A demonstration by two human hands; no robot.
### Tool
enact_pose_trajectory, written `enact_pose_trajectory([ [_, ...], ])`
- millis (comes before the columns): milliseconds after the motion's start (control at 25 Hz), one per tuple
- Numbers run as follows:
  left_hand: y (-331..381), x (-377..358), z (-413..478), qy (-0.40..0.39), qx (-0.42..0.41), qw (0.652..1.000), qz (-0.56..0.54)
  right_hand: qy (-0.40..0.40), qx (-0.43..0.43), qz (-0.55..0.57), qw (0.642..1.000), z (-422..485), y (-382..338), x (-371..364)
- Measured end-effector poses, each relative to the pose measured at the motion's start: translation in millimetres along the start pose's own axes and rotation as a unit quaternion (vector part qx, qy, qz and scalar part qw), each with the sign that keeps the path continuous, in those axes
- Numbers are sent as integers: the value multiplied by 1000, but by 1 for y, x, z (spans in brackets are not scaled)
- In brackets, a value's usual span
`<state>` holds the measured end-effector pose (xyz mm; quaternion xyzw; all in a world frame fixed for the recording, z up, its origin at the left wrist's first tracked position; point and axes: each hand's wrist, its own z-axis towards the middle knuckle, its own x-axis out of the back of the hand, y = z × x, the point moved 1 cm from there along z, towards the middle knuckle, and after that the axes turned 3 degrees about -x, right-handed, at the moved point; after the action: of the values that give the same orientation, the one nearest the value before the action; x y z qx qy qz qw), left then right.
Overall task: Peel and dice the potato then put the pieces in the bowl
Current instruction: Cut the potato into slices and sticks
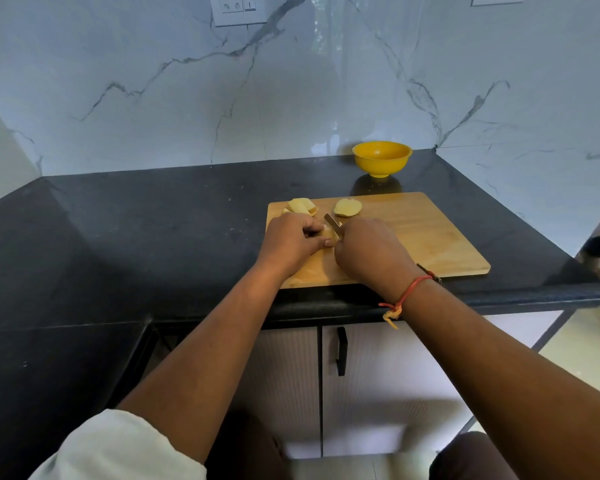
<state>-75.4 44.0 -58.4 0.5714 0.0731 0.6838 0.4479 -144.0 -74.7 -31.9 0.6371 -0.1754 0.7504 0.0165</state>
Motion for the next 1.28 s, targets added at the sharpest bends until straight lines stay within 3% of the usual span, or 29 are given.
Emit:
enact_pose_trajectory([
  [520,-2,-3,3,1,10,1000,20,-72,16,-12,997,-45,13,3],
  [800,-2,-1,4,-11,27,999,21,-20,48,-45,998,-66,32,-8],
  [1280,-1,1,0,-9,32,999,0,45,54,16,997,-65,31,18],
])
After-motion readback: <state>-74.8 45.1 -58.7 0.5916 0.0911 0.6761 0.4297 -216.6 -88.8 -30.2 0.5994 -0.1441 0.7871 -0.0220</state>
